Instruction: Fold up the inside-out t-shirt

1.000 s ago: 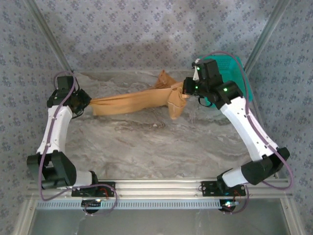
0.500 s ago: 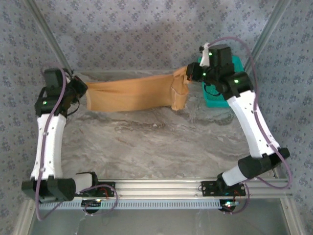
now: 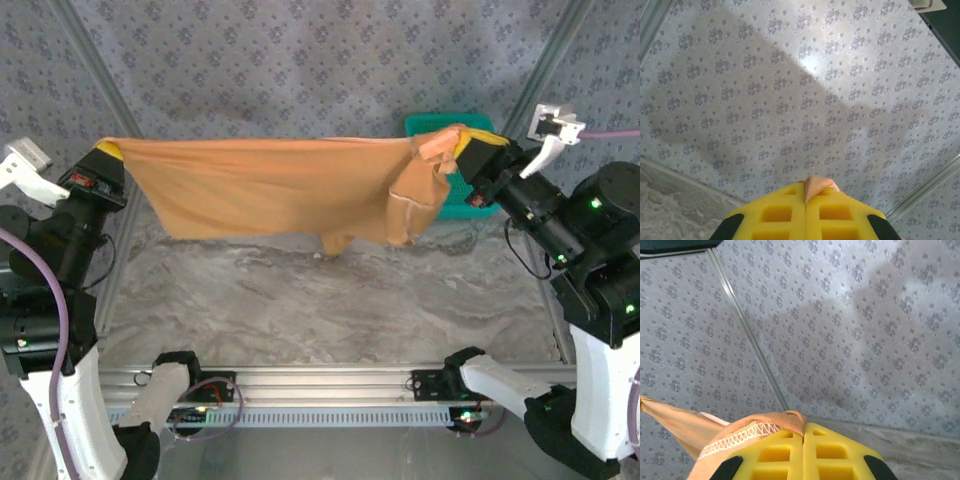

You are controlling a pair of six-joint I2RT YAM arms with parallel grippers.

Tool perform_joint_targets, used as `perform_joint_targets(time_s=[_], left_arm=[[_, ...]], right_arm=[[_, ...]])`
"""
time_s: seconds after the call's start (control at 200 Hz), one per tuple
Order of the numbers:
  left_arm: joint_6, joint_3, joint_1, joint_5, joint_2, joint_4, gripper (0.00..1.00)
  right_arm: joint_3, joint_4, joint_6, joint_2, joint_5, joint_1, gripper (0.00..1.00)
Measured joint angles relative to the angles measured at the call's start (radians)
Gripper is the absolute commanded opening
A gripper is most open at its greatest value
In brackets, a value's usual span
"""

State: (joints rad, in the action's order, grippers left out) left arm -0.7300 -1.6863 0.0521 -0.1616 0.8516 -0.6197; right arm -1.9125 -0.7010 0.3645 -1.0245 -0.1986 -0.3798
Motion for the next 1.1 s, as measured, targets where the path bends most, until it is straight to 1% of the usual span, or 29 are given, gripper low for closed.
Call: perform_joint_targets(time_s=[0.085, 0.205, 0.285, 0.37, 0.4, 0.42, 0.465, 0.485, 0.5, 0.54, 0.575, 0.585, 0.605, 0.635, 0.655, 0.665, 0.67, 0.675, 0.715, 0.755, 0.799, 0.839, 0.869, 0.904, 0.994, 1.054, 1.099], left_arm=[[0.006, 0.005, 0.000, 0.000, 0.017, 0.001, 0.00], [0.008, 0.068, 0.000, 0.003, 0.064, 0.026, 0.00], [0.014, 0.146, 0.000, 0.014, 0.114, 0.056, 0.00], [0.024, 0.242, 0.000, 0.031, 0.201, 0.092, 0.00], [0.026, 0.267, 0.000, 0.039, 0.234, 0.102, 0.00], [0.029, 0.284, 0.000, 0.044, 0.259, 0.110, 0.00], [0.031, 0.313, 0.000, 0.058, 0.336, 0.133, 0.00], [0.033, 0.323, 0.000, 0.068, 0.377, 0.139, 0.00], [0.034, 0.328, 0.000, 0.076, 0.411, 0.145, 0.00], [0.041, 0.331, 0.000, 0.099, 0.502, 0.146, 0.00], [0.050, 0.325, -0.001, 0.121, 0.582, 0.144, 0.00], [0.050, 0.320, -0.001, 0.127, 0.605, 0.141, 0.01], [0.056, 0.310, -0.001, 0.140, 0.652, 0.133, 0.09], [0.068, 0.281, -0.002, 0.164, 0.727, 0.105, 0.27], [0.068, 0.262, -0.002, 0.177, 0.765, 0.090, 0.36], [0.070, 0.253, -0.003, 0.185, 0.788, 0.083, 0.40], [0.078, 0.245, -0.003, 0.192, 0.803, 0.077, 0.40], [0.079, 0.241, -0.004, 0.196, 0.810, 0.075, 0.43], [0.082, 0.200, -0.009, 0.233, 0.878, 0.034, 0.50], [0.083, 0.173, -0.014, 0.267, 0.921, 0.004, 0.52], [0.088, 0.166, -0.023, 0.293, 0.936, -0.021, 0.54], [0.090, 0.167, -0.034, 0.309, 0.932, -0.045, 0.54], [0.090, 0.173, -0.042, 0.312, 0.921, -0.051, 0.53], [0.090, 0.190, -0.056, 0.311, 0.900, -0.045, 0.53], [0.082, 0.285, -0.097, 0.284, 0.810, -0.011, 0.51], [0.066, 0.362, -0.126, 0.243, 0.747, 0.020, 0.49], [0.055, 0.410, -0.142, 0.207, 0.718, 0.044, 0.49]], right_arm=[[-0.001, 0.001, -0.009, -0.017, 0.014, 0.000, 0.00], [0.023, 0.012, -0.023, -0.096, 0.040, 0.000, 0.00], [0.058, 0.026, -0.031, -0.178, 0.055, 0.005, 0.00], [0.071, 0.047, -0.037, -0.312, 0.056, 0.023, 0.00], [0.071, 0.058, -0.037, -0.367, 0.054, 0.029, 0.05], [0.069, 0.069, -0.037, -0.407, 0.053, 0.036, 0.11], [0.051, 0.074, -0.029, -0.517, 0.050, 0.049, 0.29], [0.033, 0.075, -0.031, -0.570, 0.050, 0.057, 0.41], [0.016, 0.076, -0.022, -0.616, 0.047, 0.061, 0.46], [-0.062, 0.050, -0.013, -0.742, 0.042, 0.074, 0.55], [-0.154, 0.014, -0.004, -0.856, 0.041, 0.083, 0.58], [-0.193, -0.005, -0.003, -0.891, 0.043, 0.086, 0.59], [-0.269, -0.031, 0.009, -0.973, 0.042, 0.091, 0.60], [-0.400, -0.084, 0.022, -1.089, 0.045, 0.097, 0.62], [-0.474, -0.113, 0.023, -1.146, 0.048, 0.100, 0.62], [-0.510, -0.125, 0.030, -1.180, 0.049, 0.102, 0.62], [-0.537, -0.134, 0.036, -1.202, 0.050, 0.103, 0.62], [-0.551, -0.139, 0.038, -1.214, 0.051, 0.103, 0.62], [-0.696, -0.214, 0.052, -1.328, 0.058, 0.108, 0.63], [-0.765, -0.270, 0.064, -1.393, 0.074, 0.109, 0.63], [-0.767, -0.327, 0.070, -1.415, 0.095, 0.109, 0.63], [-0.726, -0.357, 0.072, -1.408, 0.114, 0.106, 0.63], [-0.659, -0.353, 0.072, -1.380, 0.130, 0.100, 0.63], [-0.538, -0.337, 0.070, -1.324, 0.148, 0.090, 0.63], [-0.262, -0.302, 0.051, -1.185, 0.188, 0.047, 0.62], [-0.136, -0.277, 0.027, -1.114, 0.215, 0.005, 0.62], [-0.079, -0.264, 0.006, -1.082, 0.236, -0.028, 0.62]])
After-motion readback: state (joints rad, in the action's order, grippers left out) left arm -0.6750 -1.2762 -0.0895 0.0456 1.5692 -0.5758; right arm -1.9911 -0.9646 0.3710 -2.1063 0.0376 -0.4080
